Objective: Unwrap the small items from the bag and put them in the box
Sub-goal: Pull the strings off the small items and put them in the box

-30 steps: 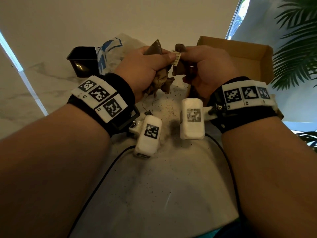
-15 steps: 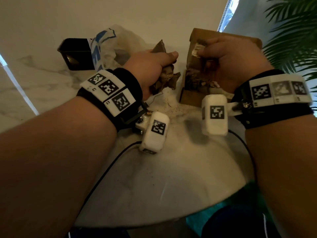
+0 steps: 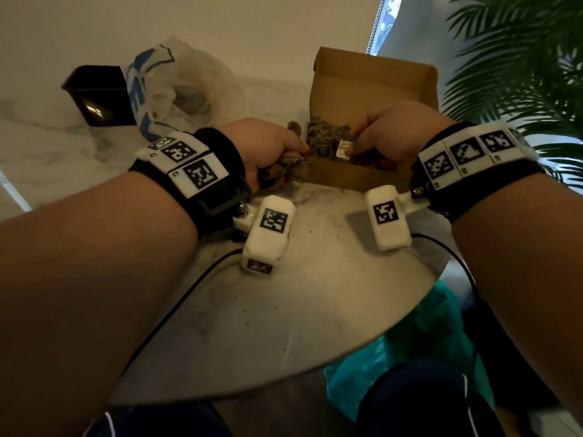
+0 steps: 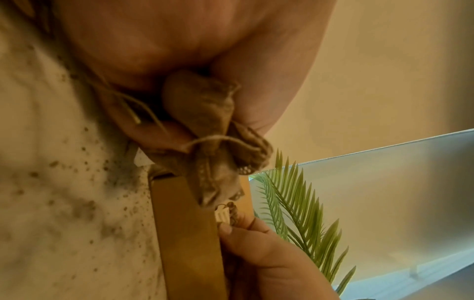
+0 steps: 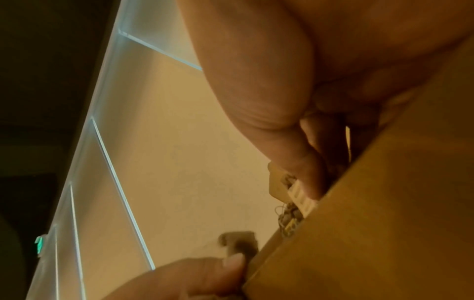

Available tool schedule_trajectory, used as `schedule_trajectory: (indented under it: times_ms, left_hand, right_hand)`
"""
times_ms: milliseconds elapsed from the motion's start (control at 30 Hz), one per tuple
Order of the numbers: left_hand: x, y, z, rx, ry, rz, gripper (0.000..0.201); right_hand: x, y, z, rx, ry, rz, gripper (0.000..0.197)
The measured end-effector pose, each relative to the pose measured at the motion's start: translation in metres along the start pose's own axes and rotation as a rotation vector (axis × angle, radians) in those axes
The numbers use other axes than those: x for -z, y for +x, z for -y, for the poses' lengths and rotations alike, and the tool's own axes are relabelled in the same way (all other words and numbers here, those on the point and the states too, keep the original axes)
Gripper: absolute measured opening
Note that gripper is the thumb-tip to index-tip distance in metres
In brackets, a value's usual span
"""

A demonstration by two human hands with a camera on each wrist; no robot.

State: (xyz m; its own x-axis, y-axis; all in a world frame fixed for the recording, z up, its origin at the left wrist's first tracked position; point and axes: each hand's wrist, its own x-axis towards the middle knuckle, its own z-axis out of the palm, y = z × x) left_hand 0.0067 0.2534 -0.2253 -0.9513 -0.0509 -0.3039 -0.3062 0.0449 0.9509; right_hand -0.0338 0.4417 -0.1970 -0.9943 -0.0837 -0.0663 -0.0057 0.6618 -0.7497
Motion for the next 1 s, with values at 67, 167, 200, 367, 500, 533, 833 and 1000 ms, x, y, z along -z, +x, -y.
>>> schedule_trajectory:
  times_ms: [67,167,200,367,500,533,833,1000]
  left_hand:
    - [-0.001,-0.001,-0.001,0.011,0.009,0.009,0.016]
    - [-0.002,-0.002,-0.002,0.023,0.001,0.011,0.025]
    - [-0.002,-0.002,-0.002,0.031,-0.003,0.017,0.024]
    - [0.000,-0.003,-0.002,0.036,-0.011,0.022,0.012]
    - [-0.001,-0.002,-0.001,0.018,-0.012,0.029,0.011]
    - [-0.002,-0.002,-0.001,0.014,-0.011,0.025,0.011]
    - [0.002,-0.003,0.001,0.004,-0.061,0.026,0.013]
    - [0.008,0.003,-0.004,-0.132,-0.246,-0.070,0.018]
  right_hand:
    - [0.000,-0.002,0.008,0.001,-0.157,0.026,0.016]
    - [-0.002,-0.006,0.020,-0.017,-0.408,0.036,0.034]
    - [-0.003,-0.007,0.023,-0.021,-0.435,0.031,0.041]
    - [-0.001,-0.008,0.025,-0.024,-0.424,0.010,0.045]
    - [-0.005,-0.008,0.024,-0.082,-0.290,0.074,0.029]
    - [-0.006,-0.008,0.024,-0.097,-0.291,0.087,0.030]
    - [-0.001,0.001,0.035,0.114,-0.430,-0.004,0.026]
    - [-0.022,0.018,0.038,-0.024,0.510,-0.086,0.017]
